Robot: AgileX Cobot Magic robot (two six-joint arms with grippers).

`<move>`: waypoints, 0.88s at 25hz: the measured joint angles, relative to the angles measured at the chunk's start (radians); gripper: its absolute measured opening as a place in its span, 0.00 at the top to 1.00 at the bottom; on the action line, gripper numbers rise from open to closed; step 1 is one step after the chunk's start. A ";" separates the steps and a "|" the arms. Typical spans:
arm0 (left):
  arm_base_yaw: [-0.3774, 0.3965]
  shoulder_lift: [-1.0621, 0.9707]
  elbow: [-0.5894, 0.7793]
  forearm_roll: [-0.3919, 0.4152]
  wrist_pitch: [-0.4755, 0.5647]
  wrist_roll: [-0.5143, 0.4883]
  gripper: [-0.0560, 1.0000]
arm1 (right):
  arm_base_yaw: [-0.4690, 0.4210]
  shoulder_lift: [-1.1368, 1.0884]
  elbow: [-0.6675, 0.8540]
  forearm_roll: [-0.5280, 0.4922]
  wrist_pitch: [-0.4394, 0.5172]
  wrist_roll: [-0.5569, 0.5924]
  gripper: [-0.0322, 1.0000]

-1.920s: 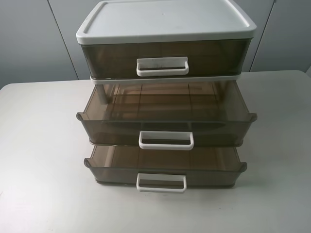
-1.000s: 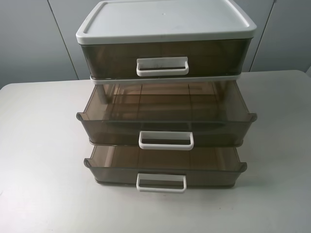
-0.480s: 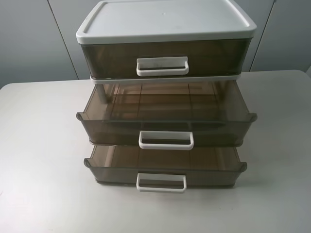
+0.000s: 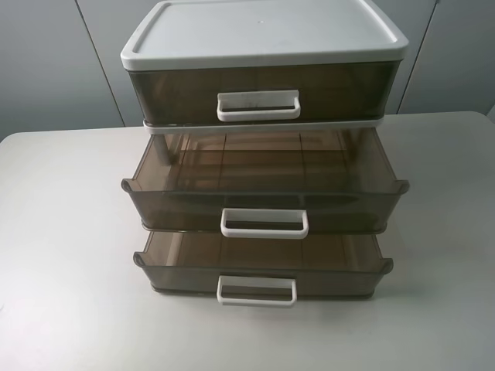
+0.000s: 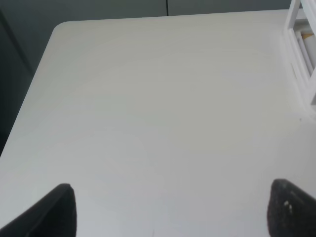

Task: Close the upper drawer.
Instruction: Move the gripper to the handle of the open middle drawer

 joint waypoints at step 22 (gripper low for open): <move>0.000 0.000 0.000 0.000 0.000 0.000 0.25 | 0.772 0.629 -0.105 0.017 0.055 -0.196 0.30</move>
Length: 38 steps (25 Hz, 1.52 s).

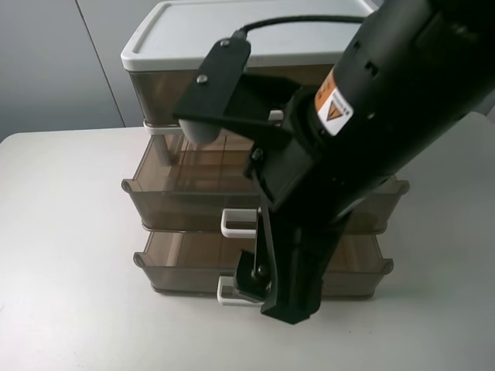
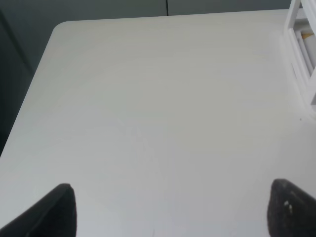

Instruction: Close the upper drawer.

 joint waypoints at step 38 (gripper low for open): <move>0.000 0.000 0.000 0.000 0.000 0.000 0.25 | -0.035 0.241 0.000 -0.288 -0.261 -0.105 0.30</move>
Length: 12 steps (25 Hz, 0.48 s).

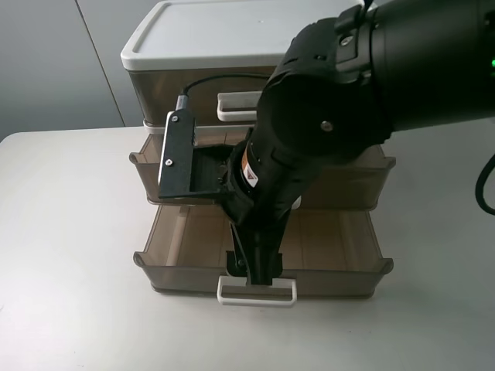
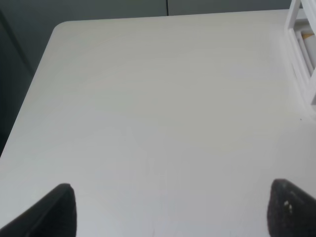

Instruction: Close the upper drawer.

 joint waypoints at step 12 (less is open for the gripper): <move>0.000 0.000 0.000 0.000 0.000 0.000 0.25 | -0.046 0.069 0.000 -0.145 -0.111 0.051 0.31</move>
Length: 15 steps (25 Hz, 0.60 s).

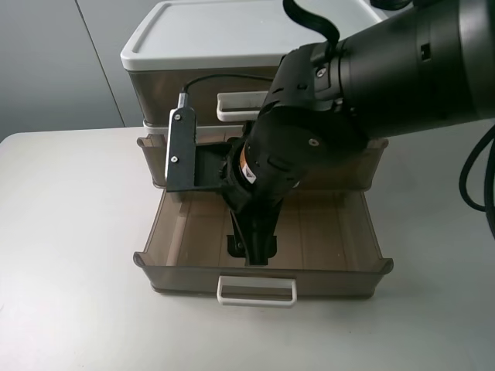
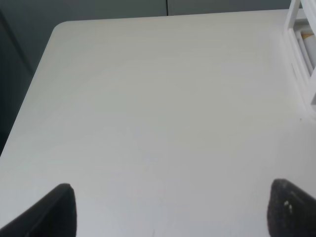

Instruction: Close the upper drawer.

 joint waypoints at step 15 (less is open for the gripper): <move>0.000 0.000 0.000 0.000 0.000 0.000 0.25 | -0.016 0.014 0.000 -0.059 -0.059 0.148 0.30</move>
